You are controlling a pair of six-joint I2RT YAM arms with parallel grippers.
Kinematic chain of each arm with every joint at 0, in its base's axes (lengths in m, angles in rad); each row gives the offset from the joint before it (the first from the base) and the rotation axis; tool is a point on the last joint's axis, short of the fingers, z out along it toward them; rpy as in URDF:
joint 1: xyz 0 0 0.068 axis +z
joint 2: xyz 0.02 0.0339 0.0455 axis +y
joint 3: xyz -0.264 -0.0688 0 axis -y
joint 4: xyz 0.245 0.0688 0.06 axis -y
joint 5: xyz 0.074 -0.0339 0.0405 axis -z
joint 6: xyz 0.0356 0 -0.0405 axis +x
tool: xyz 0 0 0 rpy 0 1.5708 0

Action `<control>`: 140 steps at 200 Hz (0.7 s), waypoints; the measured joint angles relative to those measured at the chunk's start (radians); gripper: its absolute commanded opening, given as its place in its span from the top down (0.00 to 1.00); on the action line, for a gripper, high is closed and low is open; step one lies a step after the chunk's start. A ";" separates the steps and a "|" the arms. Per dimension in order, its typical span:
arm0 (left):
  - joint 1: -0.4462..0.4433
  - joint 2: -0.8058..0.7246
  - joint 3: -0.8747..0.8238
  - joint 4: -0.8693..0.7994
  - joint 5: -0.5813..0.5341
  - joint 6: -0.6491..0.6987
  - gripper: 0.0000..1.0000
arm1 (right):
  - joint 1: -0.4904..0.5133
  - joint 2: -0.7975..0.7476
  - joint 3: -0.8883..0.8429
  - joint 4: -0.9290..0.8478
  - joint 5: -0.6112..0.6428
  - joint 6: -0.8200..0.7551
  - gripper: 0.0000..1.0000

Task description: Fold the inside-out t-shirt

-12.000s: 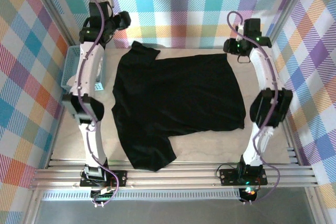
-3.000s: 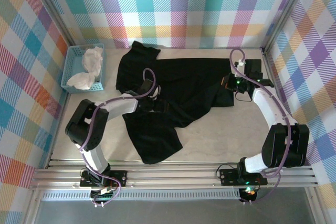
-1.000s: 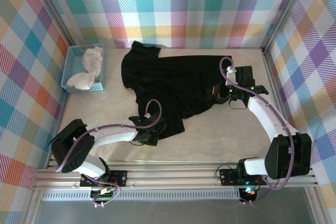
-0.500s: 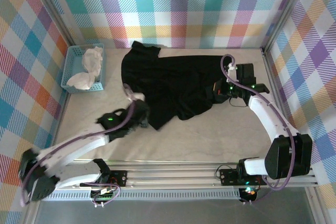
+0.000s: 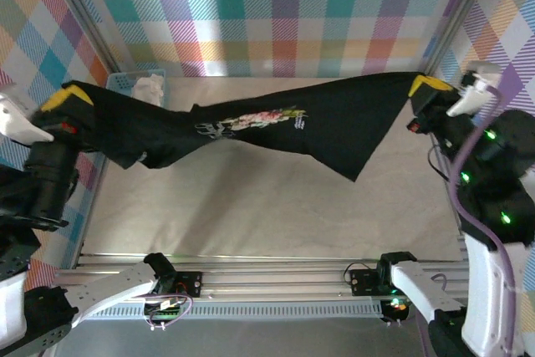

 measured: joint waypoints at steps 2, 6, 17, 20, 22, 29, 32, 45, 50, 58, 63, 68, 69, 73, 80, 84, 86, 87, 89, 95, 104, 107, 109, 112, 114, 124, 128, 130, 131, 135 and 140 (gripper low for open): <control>0.000 0.008 0.011 -0.001 -0.005 0.007 1.00 | 0.000 -0.002 0.007 -0.001 0.001 0.000 1.00; 0.000 0.023 0.032 -0.008 -0.014 0.024 1.00 | 0.000 -0.005 0.026 -0.008 0.001 -0.004 1.00; 0.000 0.080 0.096 -0.027 -0.039 0.065 1.00 | 0.000 -0.005 0.062 -0.018 0.003 -0.011 1.00; 0.002 0.097 0.112 -0.034 -0.044 0.074 1.00 | 0.000 -0.004 0.068 -0.020 0.005 -0.012 1.00; 0.003 0.108 0.123 -0.035 -0.047 0.080 1.00 | 0.000 -0.002 0.072 -0.021 0.005 -0.013 1.00; 0.008 0.152 0.156 -0.045 -0.054 0.098 1.00 | 0.000 0.006 0.081 -0.026 0.008 -0.018 1.00; 0.014 0.171 0.168 -0.050 -0.053 0.102 1.00 | 0.000 0.012 0.083 -0.028 0.009 -0.019 1.00; 0.074 0.266 0.223 -0.084 -0.030 0.116 1.00 | 0.000 0.049 0.086 -0.032 0.017 -0.029 1.00; 0.107 0.299 0.242 -0.097 -0.011 0.117 1.00 | 0.000 0.069 0.085 -0.032 0.021 -0.035 1.00; 0.180 0.369 0.282 -0.125 0.037 0.107 1.00 | 0.000 0.109 0.082 -0.031 0.027 -0.042 1.00; 0.221 0.408 0.303 -0.141 0.065 0.101 1.00 | 0.000 0.136 0.080 -0.029 0.032 -0.046 1.00; 0.272 0.457 0.331 -0.159 0.101 0.092 1.00 | 0.000 0.167 0.077 -0.024 0.037 -0.050 1.00; 0.277 0.462 0.334 -0.161 0.103 0.091 1.00 | 0.000 0.172 0.077 -0.023 0.038 -0.050 1.00; 0.309 0.495 0.354 -0.170 0.129 0.082 1.00 | 0.000 0.200 0.076 -0.019 0.042 -0.055 1.00; 0.353 0.558 0.384 -0.183 0.167 0.072 1.00 | 0.000 0.244 0.077 -0.012 0.050 -0.062 1.00; 0.375 0.594 0.401 -0.191 0.188 0.069 1.00 | 0.000 0.271 0.077 -0.008 0.052 -0.065 1.00; 0.383 0.608 0.407 -0.194 0.197 0.067 1.00 | 0.000 0.288 0.079 -0.005 0.053 -0.068 1.00; 0.389 0.620 0.412 -0.198 0.206 0.065 1.00 | 0.000 0.294 0.079 -0.006 0.053 -0.069 1.00; 0.399 0.637 0.422 -0.203 0.216 0.064 1.00 | 0.000 0.310 0.082 -0.006 0.054 -0.070 1.00; 0.422 0.689 0.449 -0.219 0.248 0.059 1.00 | 0.000 0.355 0.089 -0.005 0.056 -0.074 1.00; 0.445 0.756 0.490 -0.238 0.286 0.051 1.00 | 0.000 0.419 0.105 -0.006 0.060 -0.080 1.00; 0.450 0.776 0.504 -0.245 0.296 0.048 1.00 | 0.000 0.445 0.113 -0.008 0.060 -0.084 1.00; 0.453 0.790 0.515 -0.251 0.305 0.048 1.00 | 0.000 0.454 0.117 -0.009 0.060 -0.084 1.00; 0.456 0.806 0.529 -0.256 0.314 0.048 1.00 | 0.000 0.472 0.123 -0.009 0.061 -0.087 1.00; 0.458 0.818 0.541 -0.262 0.321 0.047 1.00 | 0.000 0.484 0.128 -0.010 0.060 -0.088 1.00; 0.463 0.856 0.583 -0.276 0.350 0.045 1.00 | 0.000 0.527 0.147 -0.011 0.060 -0.094 1.00; 0.464 0.863 0.592 -0.278 0.359 0.045 1.00 | 0.000 0.538 0.155 -0.013 0.060 -0.095 1.00; 0.464 0.865 0.597 -0.279 0.365 0.045 1.00 | 0.000 0.543 0.159 -0.015 0.060 -0.095 1.00; 0.464 0.865 0.600 -0.280 0.368 0.045 1.00 | 0.000 0.544 0.161 -0.015 0.060 -0.095 1.00; 0.464 0.865 0.607 -0.283 0.376 0.045 1.00 | 0.000 0.549 0.171 -0.019 0.060 -0.097 1.00; 0.464 0.862 0.616 -0.286 0.388 0.045 1.00 | 0.000 0.551 0.182 -0.024 0.060 -0.098 1.00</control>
